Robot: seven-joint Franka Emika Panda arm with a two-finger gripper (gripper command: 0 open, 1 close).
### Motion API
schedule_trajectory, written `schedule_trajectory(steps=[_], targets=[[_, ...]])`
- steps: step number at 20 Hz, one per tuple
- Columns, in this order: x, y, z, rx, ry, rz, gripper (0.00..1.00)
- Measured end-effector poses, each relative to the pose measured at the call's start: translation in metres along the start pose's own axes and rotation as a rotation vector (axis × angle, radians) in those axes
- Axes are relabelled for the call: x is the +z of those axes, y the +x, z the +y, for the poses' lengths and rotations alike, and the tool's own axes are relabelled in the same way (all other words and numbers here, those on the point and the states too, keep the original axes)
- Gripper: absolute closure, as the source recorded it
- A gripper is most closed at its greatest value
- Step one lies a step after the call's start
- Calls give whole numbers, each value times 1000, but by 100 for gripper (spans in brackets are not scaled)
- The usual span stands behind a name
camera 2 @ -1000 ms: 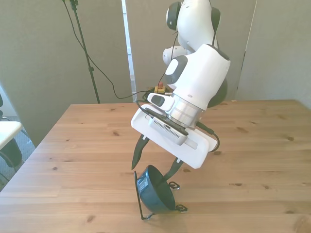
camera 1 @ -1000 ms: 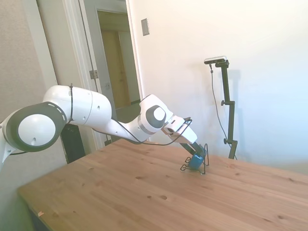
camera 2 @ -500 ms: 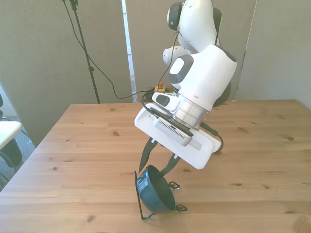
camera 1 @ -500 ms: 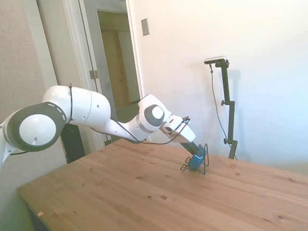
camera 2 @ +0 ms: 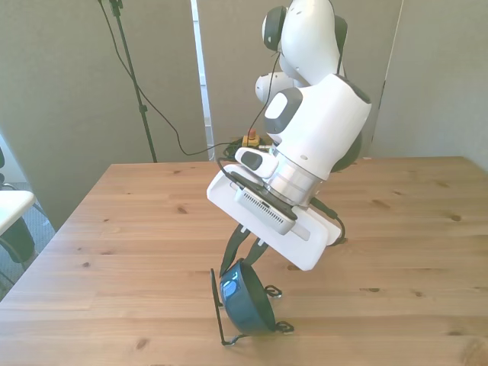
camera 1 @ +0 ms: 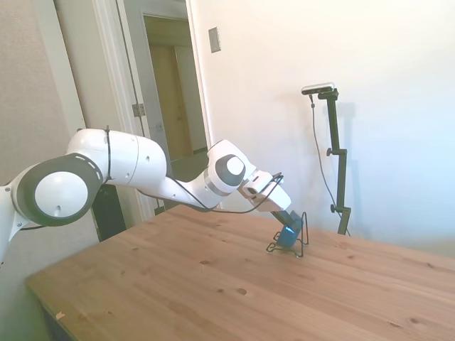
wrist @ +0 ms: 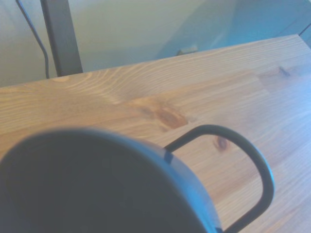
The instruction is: Unload the bowl
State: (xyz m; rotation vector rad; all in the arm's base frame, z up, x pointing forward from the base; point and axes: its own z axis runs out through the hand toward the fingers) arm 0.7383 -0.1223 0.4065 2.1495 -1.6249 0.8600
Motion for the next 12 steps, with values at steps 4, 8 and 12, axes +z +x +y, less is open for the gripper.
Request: schedule_trajectory(steps=[4,8,12], targets=[[-1,0,0,-14,-3,14,100],[-12,1,-3,-19,9,20,100],[-41,-11,-4,-39,47,4,100]])
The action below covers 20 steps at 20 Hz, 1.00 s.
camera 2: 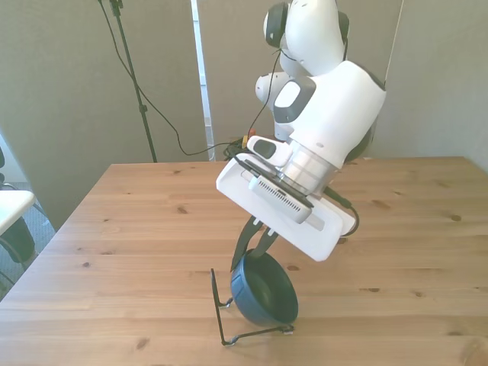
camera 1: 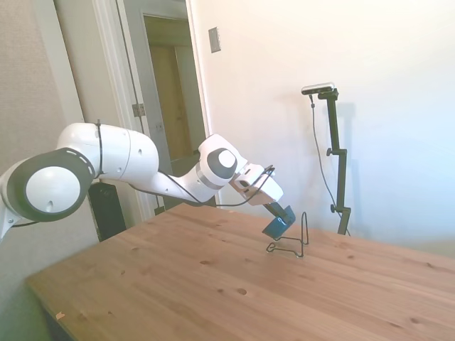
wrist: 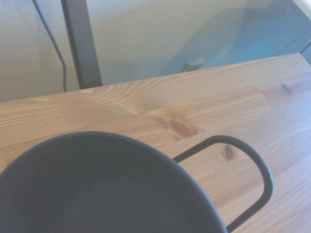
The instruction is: Unload the bowl
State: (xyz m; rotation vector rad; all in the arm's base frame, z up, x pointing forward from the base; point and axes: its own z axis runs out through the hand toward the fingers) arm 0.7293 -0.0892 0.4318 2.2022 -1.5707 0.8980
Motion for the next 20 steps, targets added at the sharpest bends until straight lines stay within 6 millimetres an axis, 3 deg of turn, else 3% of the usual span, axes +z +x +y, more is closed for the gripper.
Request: schedule_trajectory(steps=[4,7,14,16,20], targets=[[-39,-30,8,-66,112,-72,100],[-57,-45,31,-133,177,-177,100],[-60,-47,125,-232,233,-499,100],[-57,-43,138,-257,234,-603,100],[-24,-20,152,-250,190,-653,100]])
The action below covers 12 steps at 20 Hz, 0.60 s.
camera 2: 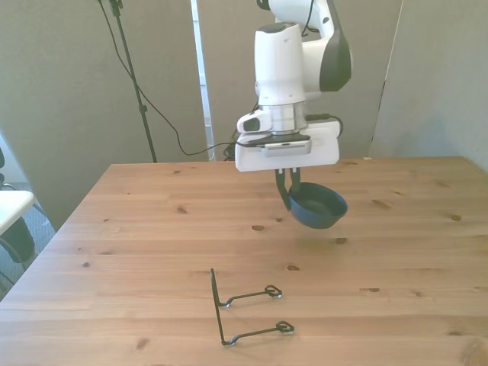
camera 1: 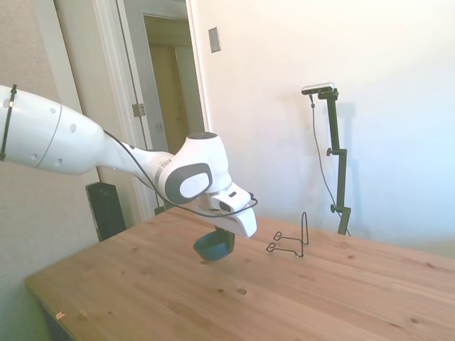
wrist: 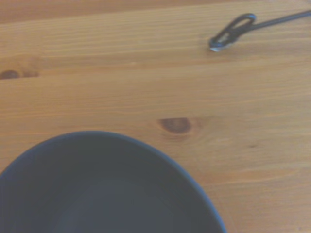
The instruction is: Unload the bowl
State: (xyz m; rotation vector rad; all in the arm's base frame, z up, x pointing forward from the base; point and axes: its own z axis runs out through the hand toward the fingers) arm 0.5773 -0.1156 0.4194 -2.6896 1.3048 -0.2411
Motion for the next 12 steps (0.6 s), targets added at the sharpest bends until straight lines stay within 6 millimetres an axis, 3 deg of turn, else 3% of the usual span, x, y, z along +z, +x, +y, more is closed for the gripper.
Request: schedule_trajectory(steps=[8,9,12], targets=[[45,30,-5,26,-38,-24,100],[47,33,-5,29,-40,-23,0],[49,37,-4,33,-43,-21,0]])
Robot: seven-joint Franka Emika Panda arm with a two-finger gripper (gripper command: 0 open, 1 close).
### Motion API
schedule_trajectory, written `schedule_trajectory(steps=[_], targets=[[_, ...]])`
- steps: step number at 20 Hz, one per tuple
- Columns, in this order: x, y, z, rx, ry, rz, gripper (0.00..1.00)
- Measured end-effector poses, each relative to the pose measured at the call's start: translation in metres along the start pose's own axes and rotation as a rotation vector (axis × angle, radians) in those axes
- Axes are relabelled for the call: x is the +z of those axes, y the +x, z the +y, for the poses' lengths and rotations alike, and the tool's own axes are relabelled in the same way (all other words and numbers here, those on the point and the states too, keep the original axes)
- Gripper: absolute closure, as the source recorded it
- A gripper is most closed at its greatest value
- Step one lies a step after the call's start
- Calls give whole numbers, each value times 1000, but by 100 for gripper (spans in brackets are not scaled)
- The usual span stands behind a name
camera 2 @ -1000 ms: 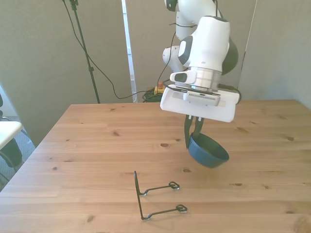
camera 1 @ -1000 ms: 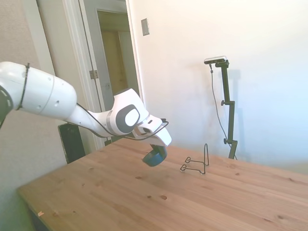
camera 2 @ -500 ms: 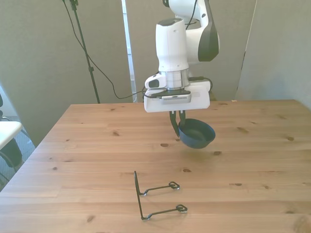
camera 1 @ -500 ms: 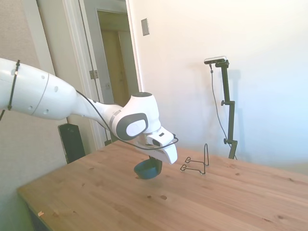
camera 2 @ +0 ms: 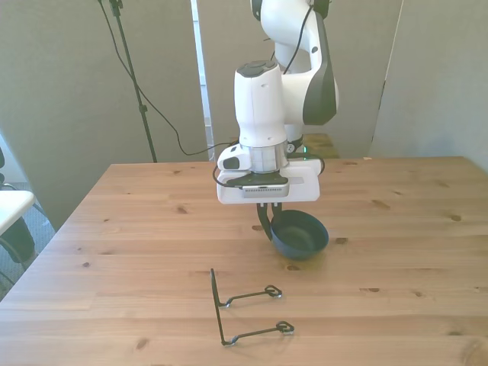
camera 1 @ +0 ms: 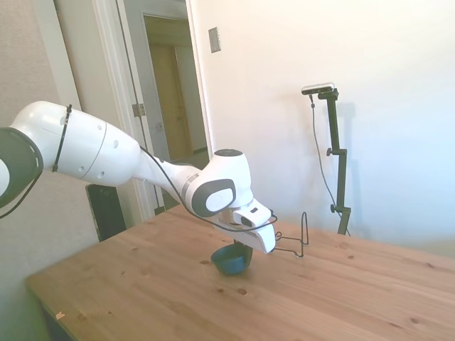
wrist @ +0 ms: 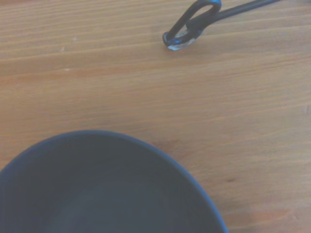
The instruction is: Unload the bowl
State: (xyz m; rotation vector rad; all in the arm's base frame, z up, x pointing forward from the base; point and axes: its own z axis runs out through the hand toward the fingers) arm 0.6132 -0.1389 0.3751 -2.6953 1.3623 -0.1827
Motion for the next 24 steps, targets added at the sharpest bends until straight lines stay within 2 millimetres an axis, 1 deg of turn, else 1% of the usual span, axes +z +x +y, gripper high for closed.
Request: schedule_trajectory(steps=[7,11,13,15,18,20,22,24], targets=[[1,5,5,10,-11,4,0],[-2,7,6,12,-31,25,0],[-12,8,3,15,-36,46,0],[-37,4,-6,7,-25,82,0],[-76,-12,-24,-1,0,142,0],[-94,-30,-35,-22,9,158,0],[-101,-54,-40,-51,12,158,0],[-102,-77,-38,-80,2,159,0]])
